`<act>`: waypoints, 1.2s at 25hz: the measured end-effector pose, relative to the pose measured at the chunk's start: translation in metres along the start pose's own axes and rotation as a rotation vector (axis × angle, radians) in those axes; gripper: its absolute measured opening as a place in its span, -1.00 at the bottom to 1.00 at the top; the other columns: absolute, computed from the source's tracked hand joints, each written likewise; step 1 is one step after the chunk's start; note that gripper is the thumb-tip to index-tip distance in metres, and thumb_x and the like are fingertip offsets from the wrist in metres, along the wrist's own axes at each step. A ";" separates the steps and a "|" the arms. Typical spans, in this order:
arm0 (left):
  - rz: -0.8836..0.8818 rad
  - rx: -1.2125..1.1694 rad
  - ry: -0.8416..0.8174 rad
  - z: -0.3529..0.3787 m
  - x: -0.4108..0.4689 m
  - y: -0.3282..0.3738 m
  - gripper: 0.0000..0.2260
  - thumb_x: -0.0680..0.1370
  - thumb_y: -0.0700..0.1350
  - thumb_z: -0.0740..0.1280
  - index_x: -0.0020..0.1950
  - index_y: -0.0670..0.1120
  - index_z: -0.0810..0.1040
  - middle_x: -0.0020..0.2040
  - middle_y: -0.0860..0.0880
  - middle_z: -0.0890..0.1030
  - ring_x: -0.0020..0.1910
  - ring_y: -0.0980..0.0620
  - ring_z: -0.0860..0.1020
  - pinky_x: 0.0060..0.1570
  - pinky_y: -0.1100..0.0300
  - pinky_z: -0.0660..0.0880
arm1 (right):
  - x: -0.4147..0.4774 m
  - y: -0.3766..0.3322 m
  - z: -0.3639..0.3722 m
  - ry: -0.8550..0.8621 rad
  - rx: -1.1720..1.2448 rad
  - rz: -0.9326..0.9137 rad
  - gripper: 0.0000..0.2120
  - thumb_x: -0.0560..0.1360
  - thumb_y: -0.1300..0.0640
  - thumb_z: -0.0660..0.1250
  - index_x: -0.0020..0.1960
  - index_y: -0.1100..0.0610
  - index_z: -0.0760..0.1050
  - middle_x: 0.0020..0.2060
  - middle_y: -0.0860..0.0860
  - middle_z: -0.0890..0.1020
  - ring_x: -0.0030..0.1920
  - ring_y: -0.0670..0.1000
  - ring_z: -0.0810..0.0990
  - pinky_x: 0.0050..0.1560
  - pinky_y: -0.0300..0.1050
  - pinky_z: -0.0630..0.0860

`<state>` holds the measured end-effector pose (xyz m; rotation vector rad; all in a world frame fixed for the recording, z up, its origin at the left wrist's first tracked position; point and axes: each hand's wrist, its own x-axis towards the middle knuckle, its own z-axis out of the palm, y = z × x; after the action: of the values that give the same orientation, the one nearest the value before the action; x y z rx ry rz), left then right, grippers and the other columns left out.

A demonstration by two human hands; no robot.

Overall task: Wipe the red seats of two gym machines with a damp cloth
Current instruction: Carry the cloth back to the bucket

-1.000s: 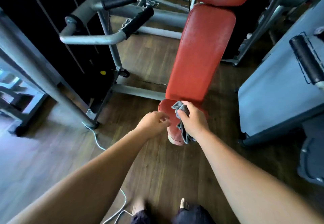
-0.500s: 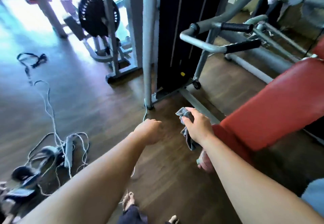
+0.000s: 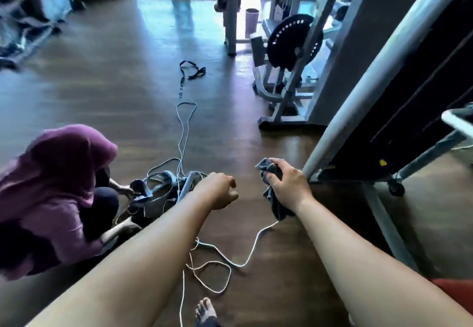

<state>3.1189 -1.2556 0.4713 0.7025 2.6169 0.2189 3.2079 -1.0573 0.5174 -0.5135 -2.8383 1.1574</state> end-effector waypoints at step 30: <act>-0.366 -0.197 0.094 -0.237 0.445 -0.265 -0.68 0.55 0.12 0.29 0.25 0.11 0.63 0.25 -0.02 0.63 0.31 -0.12 0.52 0.24 0.02 0.52 | 0.623 -0.170 0.095 -0.271 -0.041 -0.196 -0.66 0.52 -0.02 0.38 0.29 -0.10 0.55 0.07 0.04 0.71 0.12 0.07 0.64 0.15 -0.09 0.53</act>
<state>2.5492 -1.2670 0.4590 0.1453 2.7048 0.3992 2.5550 -1.0395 0.5080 -0.0784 -3.0546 1.2173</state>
